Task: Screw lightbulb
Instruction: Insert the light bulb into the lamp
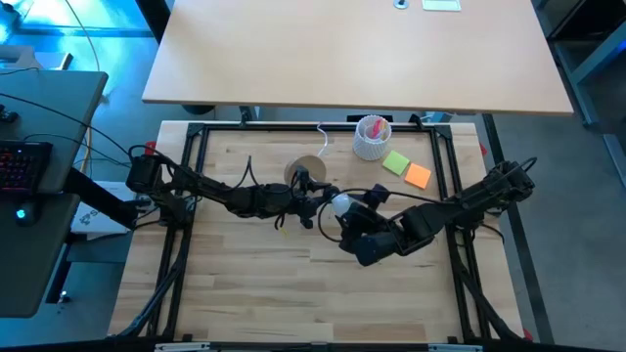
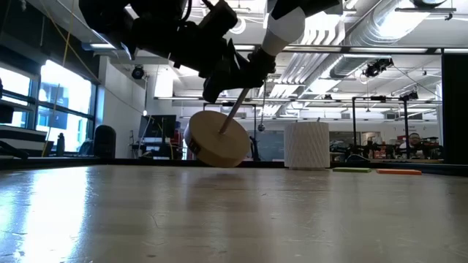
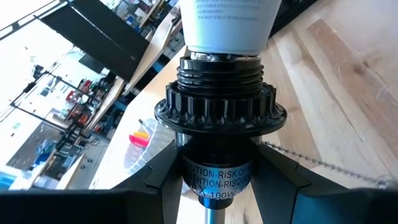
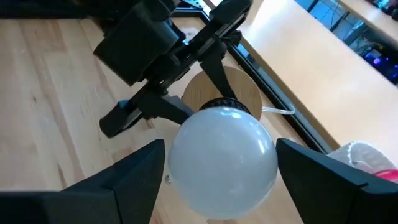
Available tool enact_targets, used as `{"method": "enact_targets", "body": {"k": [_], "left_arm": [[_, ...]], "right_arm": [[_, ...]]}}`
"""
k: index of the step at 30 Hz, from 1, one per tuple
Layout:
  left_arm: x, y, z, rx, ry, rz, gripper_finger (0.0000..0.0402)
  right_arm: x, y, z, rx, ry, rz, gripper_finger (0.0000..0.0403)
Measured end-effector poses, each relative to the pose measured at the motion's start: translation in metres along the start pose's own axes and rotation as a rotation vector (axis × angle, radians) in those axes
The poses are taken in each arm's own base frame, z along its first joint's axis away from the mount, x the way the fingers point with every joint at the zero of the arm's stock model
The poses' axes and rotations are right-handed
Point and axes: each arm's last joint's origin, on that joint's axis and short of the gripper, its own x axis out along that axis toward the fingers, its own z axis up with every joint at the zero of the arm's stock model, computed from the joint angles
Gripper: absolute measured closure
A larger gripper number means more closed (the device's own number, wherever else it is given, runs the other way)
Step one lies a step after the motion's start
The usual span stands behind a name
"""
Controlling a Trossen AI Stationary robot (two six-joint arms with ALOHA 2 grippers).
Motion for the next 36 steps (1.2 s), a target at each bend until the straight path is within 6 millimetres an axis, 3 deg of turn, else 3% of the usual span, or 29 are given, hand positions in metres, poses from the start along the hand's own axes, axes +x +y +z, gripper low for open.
{"method": "enact_targets", "body": {"k": [6,10,12,19,23,28,36], "left_arm": [[0.000,0.000,0.000,-0.006,0.005,0.006,0.0258],[0.000,0.000,0.000,-0.012,0.005,0.007,0.0258],[0.000,0.000,0.000,-0.014,0.005,0.006,0.0258],[0.000,0.000,0.000,-0.015,-0.001,-0.001,0.0258],[0.000,0.000,-0.001,-0.021,0.000,-0.005,0.0258],[0.000,0.000,-0.001,-0.021,0.002,-0.006,0.0258],[0.000,0.000,-0.001,-0.026,-0.002,-0.012,0.0258]], "right_arm": [[-0.015,-0.004,0.002,-0.133,-0.047,-0.013,0.0101],[-0.026,-0.012,0.006,-0.316,-0.087,-0.032,0.0101],[-0.029,-0.015,0.009,-0.479,-0.095,-0.026,0.0101],[-0.025,-0.012,0.007,-1.315,-0.097,0.130,0.0101],[-0.019,-0.013,0.007,-1.587,-0.110,0.143,0.0101],[-0.011,-0.019,0.010,-1.682,-0.084,0.125,0.0101],[0.000,-0.026,0.012,-1.546,-0.057,0.179,0.0101]]}}
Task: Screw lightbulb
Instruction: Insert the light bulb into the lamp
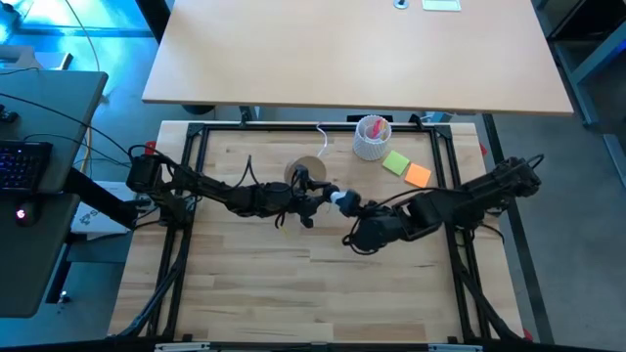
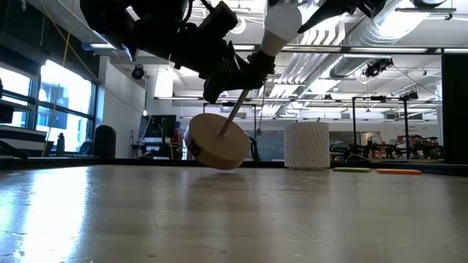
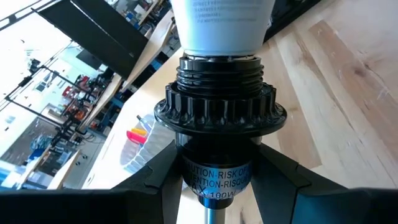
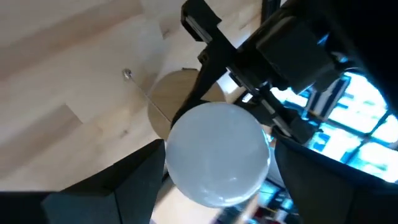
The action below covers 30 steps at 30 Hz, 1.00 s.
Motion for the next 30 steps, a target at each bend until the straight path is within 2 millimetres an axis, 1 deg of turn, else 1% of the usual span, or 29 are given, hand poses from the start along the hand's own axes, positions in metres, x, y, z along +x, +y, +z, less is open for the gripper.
{"method": "enact_targets", "body": {"k": [7,12,20,27,30], "left_arm": [[0.0000,0.0000,0.0000,0.000,0.000,0.000,0.0258],[0.0000,0.0001,0.0001,0.000,0.000,0.002,0.0258],[-0.0001,0.0005,0.0004,-0.003,0.000,0.009,0.0258],[0.0000,0.0006,0.0001,-0.004,0.004,0.012,0.0258],[0.0000,0.0005,-0.0004,-0.001,0.016,0.019,0.0258]], "right_arm": [[0.0045,-0.0014,-0.0043,0.174,-0.009,0.022,0.0101],[0.0066,-0.0040,-0.0060,0.372,-0.006,0.011,0.0101],[0.0067,-0.0072,-0.0053,0.831,-0.008,-0.028,0.0101],[0.0066,-0.0089,-0.0044,1.289,-0.030,-0.035,0.0101],[0.0063,-0.0090,-0.0040,1.415,-0.035,-0.035,0.0101]]}}
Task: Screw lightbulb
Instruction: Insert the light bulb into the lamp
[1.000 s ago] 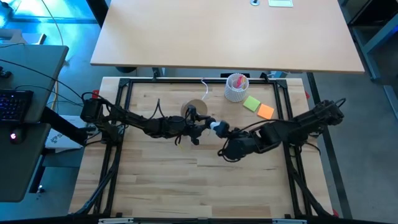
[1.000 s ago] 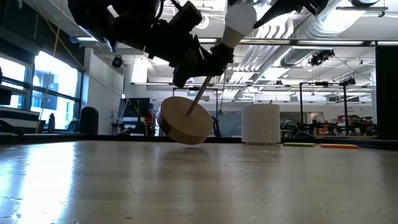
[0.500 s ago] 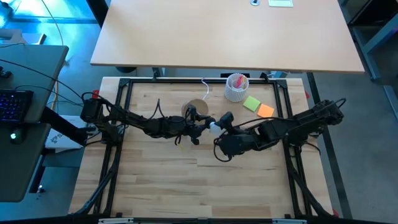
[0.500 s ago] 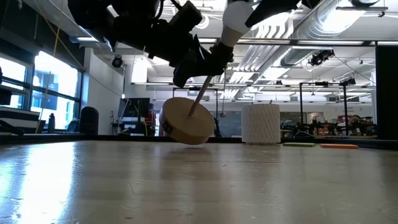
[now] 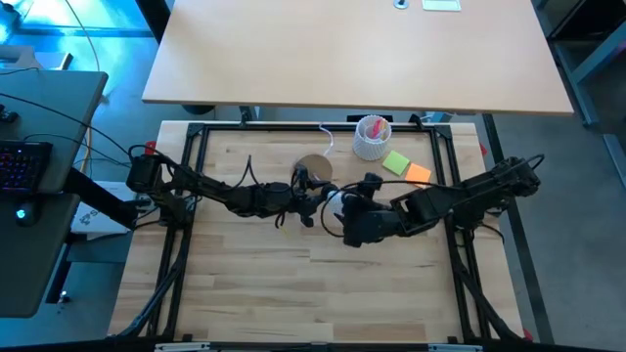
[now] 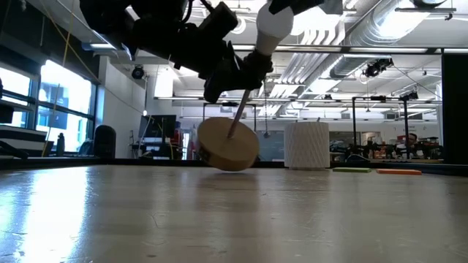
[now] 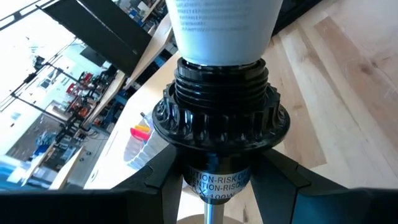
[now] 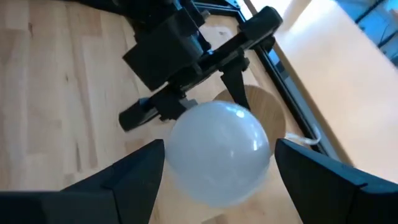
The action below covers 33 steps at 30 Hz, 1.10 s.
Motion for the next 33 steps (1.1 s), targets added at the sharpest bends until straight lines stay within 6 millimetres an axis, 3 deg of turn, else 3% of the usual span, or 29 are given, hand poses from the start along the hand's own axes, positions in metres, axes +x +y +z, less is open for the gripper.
{"method": "enact_targets", "body": {"k": [7,13,16,25,29,33], "left_arm": [[0.000,0.000,0.000,0.001,0.013,0.013,0.0258],[0.000,0.000,0.000,0.001,0.013,0.012,0.0258],[0.000,0.000,-0.001,-0.001,0.014,0.012,0.0258],[0.000,0.000,0.000,-0.016,0.006,0.002,0.0258],[0.000,0.000,0.000,-0.017,0.006,0.002,0.0258],[0.000,0.000,-0.001,-0.016,0.007,0.002,0.0258]], "right_arm": [[-0.017,0.004,-0.001,-0.044,-0.028,0.037,0.0101],[-0.037,0.002,0.000,-0.236,-0.080,0.067,0.0101],[-0.041,0.002,0.000,-0.414,-0.101,0.067,0.0101],[-0.027,0.007,-0.007,-1.176,-0.059,0.116,0.0101],[-0.017,0.009,-0.008,-1.356,-0.032,0.099,0.0101],[-0.006,0.007,-0.007,-1.405,-0.006,0.090,0.0101]]}}
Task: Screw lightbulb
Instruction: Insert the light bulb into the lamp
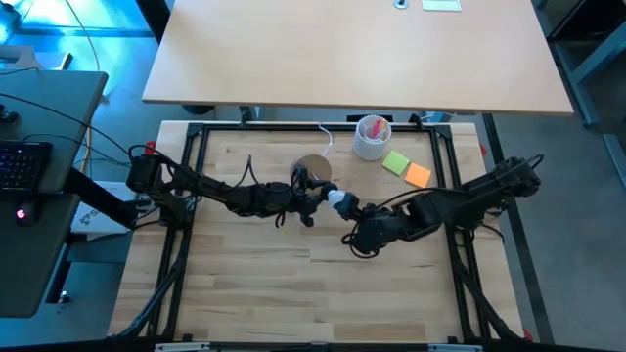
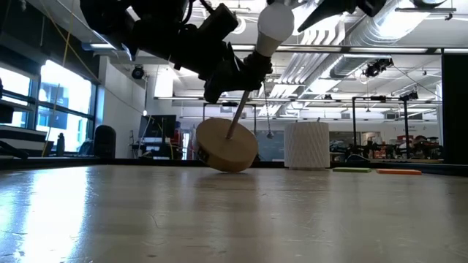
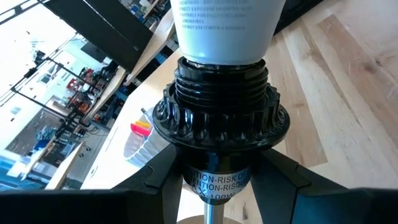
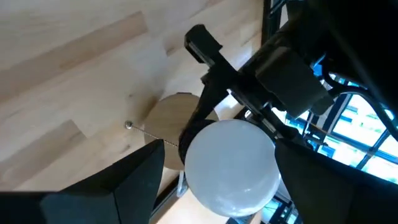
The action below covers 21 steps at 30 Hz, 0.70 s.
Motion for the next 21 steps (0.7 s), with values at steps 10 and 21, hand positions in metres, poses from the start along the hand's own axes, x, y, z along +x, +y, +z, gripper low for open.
{"method": "enact_targets", "body": {"k": [10,21], "left_arm": [[0.000,0.000,0.000,-0.001,-0.003,-0.002,0.0258],[0.001,0.001,-0.001,-0.001,0.002,-0.001,0.0258]], "right_arm": [[0.004,-0.014,-0.001,0.051,-0.028,-0.093,0.0101],[0.018,-0.017,-0.019,0.391,-0.053,-0.009,0.0101]]}}
